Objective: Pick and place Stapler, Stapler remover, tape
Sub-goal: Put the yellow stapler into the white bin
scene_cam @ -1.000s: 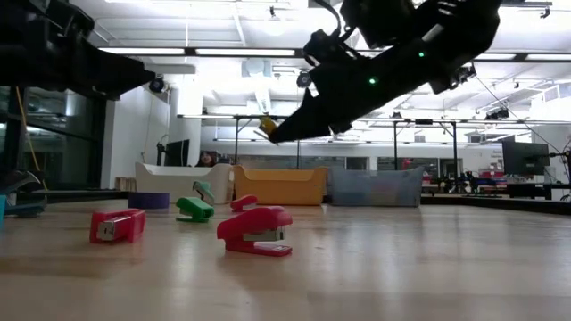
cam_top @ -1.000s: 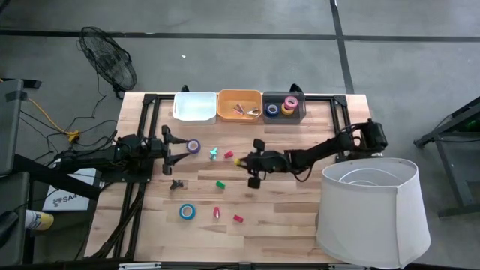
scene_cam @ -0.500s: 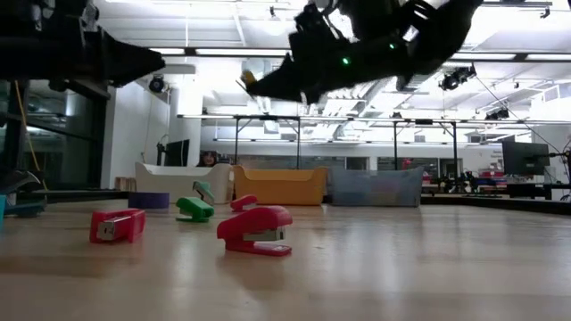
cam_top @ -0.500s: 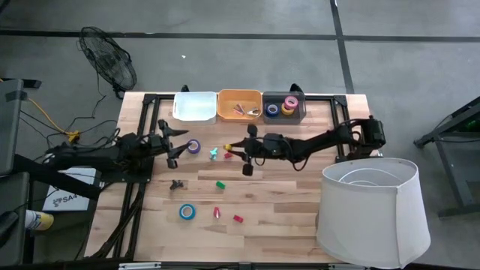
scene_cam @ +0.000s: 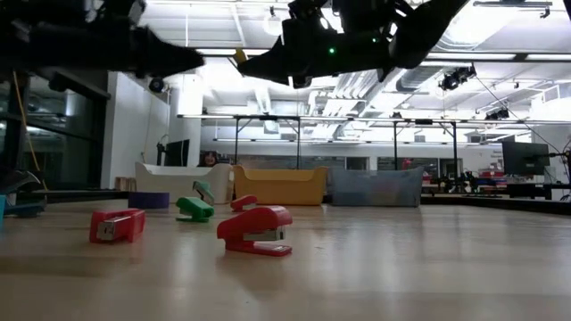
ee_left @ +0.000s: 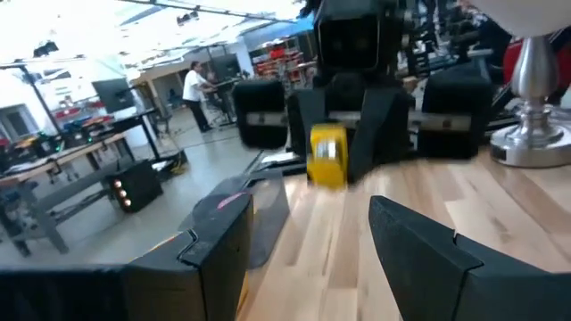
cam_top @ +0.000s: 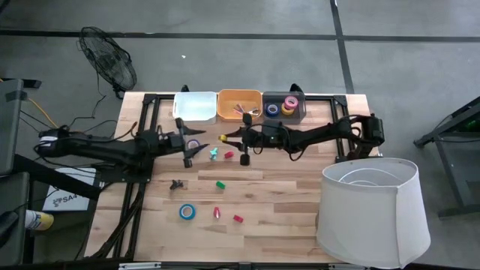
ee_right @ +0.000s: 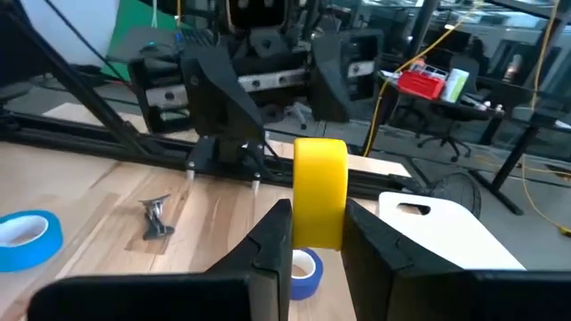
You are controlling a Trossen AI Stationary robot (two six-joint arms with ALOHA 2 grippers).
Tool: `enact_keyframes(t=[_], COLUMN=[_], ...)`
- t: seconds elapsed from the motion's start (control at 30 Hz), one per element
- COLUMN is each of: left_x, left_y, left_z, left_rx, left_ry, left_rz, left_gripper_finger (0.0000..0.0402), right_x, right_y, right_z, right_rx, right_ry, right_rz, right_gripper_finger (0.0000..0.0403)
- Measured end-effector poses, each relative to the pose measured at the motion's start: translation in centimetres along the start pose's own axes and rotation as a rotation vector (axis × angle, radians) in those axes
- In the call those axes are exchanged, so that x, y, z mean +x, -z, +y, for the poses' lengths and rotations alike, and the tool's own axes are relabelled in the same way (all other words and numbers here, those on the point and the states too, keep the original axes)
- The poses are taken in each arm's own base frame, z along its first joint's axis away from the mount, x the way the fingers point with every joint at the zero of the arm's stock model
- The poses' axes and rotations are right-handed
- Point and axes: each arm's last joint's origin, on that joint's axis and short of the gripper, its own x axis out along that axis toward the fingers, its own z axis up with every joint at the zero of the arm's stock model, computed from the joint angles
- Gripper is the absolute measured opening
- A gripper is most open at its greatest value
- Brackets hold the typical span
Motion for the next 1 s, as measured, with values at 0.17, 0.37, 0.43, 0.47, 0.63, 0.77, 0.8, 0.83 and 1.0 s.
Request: enact_keyframes(t=[0.17,0.37,0.43,0.47,0.63,0.77,0.8,0.83,1.0], left_x=[2.5,4.6,4.8,4.9,5.0,5.0,5.0,5.0,5.0], left_y=[-0.8,-1.4,-1.4,-1.3,-1.2,-1.2,-1.2,-1.2,-1.2], left_z=[-0.3,-0.6,-0.6,-0.7,-0.7,-0.7,-0.7,-0.7,-0.7], left_rx=[0.006,0.01,0.01,0.009,-0.001,-0.009,-0.009,-0.009,-0.016], left_ry=[0.037,0.076,0.083,0.084,0.089,0.088,0.088,0.088,0.088], left_rz=[0.03,0.041,0.045,0.048,0.056,0.056,0.056,0.056,0.056], left_gripper_finger=[0.0221,0.0221,0.0221,0.0221,0.0221,0.0221,0.0221,0.0221,0.0221], right_x=[0.0,0.0,0.0,0.0,0.0,0.0,0.0,0.0,0.0], right_y=[0.1,0.1,0.1,0.1,0.1,0.0,0.0,0.0,0.0], right_z=[-0.1,-0.1,0.0,0.0,0.0,0.0,0.0,0.0,0.0], right_rx=[-0.04,-0.057,-0.067,-0.069,-0.072,-0.074,-0.075,-0.076,-0.076], right_ry=[-0.031,-0.038,-0.038,-0.038,-0.047,-0.054,-0.054,-0.054,-0.062], right_rz=[-0.002,0.003,0.003,0.003,-0.005,-0.011,-0.011,-0.011,-0.015], right_gripper_finger=[0.0063,0.0063,0.0063,0.0063,0.0063,0.0063,0.0063,0.0063,0.0063])
